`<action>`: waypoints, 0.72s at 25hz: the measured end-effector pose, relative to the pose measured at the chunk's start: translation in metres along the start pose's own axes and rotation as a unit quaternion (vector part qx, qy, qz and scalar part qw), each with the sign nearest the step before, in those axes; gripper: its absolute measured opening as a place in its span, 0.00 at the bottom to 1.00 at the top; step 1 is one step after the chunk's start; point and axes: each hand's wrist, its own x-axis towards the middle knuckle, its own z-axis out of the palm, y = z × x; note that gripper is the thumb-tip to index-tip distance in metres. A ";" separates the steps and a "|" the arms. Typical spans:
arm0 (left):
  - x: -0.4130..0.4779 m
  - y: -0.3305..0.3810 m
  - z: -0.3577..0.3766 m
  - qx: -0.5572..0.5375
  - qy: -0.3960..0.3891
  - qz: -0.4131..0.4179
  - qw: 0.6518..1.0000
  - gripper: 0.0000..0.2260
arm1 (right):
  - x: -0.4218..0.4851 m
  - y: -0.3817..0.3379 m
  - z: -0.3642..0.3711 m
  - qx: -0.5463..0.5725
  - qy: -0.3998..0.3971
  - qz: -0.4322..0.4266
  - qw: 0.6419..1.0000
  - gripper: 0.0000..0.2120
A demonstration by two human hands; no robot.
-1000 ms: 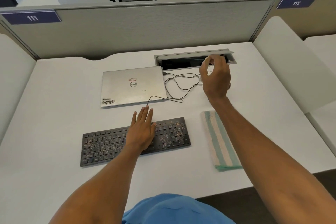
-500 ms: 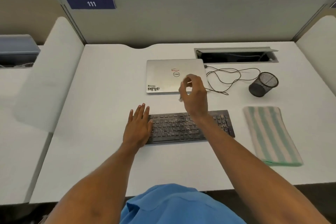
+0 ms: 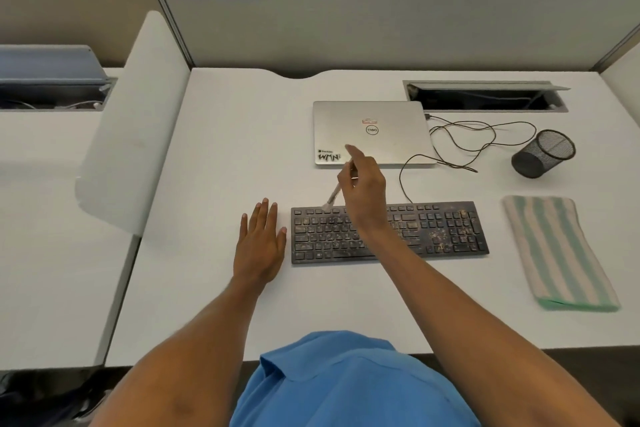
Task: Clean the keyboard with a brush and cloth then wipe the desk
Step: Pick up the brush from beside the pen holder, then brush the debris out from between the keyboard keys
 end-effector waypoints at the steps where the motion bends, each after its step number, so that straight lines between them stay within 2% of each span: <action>1: -0.001 -0.003 0.002 -0.005 0.000 -0.006 1.000 0.32 | -0.002 0.001 0.006 -0.004 0.005 0.002 1.000 0.17; 8: -0.009 -0.013 0.015 -0.011 -0.017 -0.003 1.000 0.33 | -0.014 -0.001 0.026 -0.005 -0.019 0.021 1.000 0.17; 18: -0.011 -0.001 0.029 0.021 0.010 -0.031 0.999 0.30 | -0.021 -0.009 0.039 0.015 -0.081 -0.030 0.996 0.18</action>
